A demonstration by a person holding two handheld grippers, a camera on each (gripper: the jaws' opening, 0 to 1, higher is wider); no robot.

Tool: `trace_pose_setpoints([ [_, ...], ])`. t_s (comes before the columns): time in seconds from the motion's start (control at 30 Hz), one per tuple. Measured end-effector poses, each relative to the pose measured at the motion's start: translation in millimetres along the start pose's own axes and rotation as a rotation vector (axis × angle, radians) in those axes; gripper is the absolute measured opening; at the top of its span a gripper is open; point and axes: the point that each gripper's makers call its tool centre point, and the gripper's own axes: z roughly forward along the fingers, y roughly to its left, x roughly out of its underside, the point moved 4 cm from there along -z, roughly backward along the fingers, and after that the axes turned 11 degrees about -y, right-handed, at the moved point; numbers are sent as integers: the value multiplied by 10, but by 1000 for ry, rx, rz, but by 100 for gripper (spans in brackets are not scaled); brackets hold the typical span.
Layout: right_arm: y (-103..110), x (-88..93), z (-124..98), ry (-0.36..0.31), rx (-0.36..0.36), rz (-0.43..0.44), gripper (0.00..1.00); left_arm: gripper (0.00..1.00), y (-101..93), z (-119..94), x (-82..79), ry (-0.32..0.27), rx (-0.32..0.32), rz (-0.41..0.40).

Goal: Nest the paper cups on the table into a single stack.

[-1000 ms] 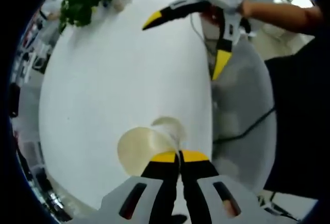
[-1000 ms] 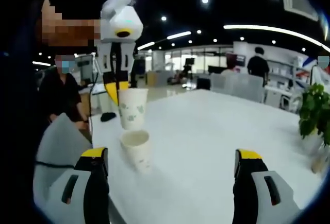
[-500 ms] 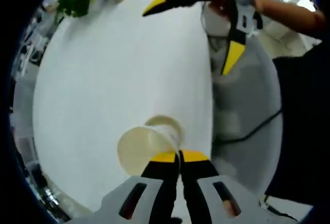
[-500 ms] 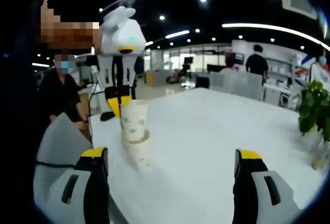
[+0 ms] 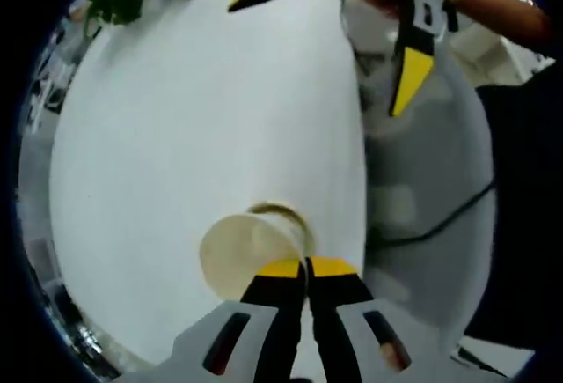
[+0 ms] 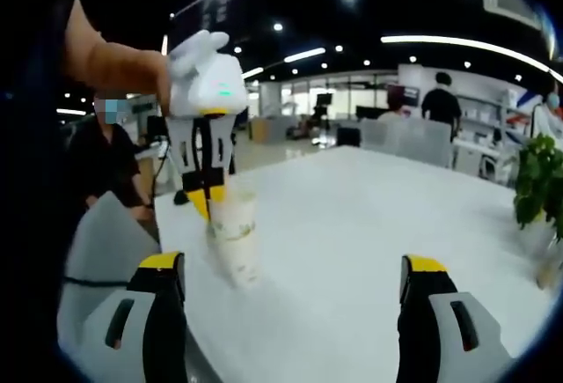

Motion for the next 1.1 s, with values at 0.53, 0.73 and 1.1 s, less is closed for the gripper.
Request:
trace_pose_setpoints([
  [0.53,29,7,9,-3,-1,22,100,0,16,207,26,-28,-11,-29],
  [0.73,43,25,5,-3,2,26,100,0,5,247,23,-36,-12,-32],
  [1.1,82,33,21,-8,-1,28,100,1,4,234,26,-81,-53,20],
])
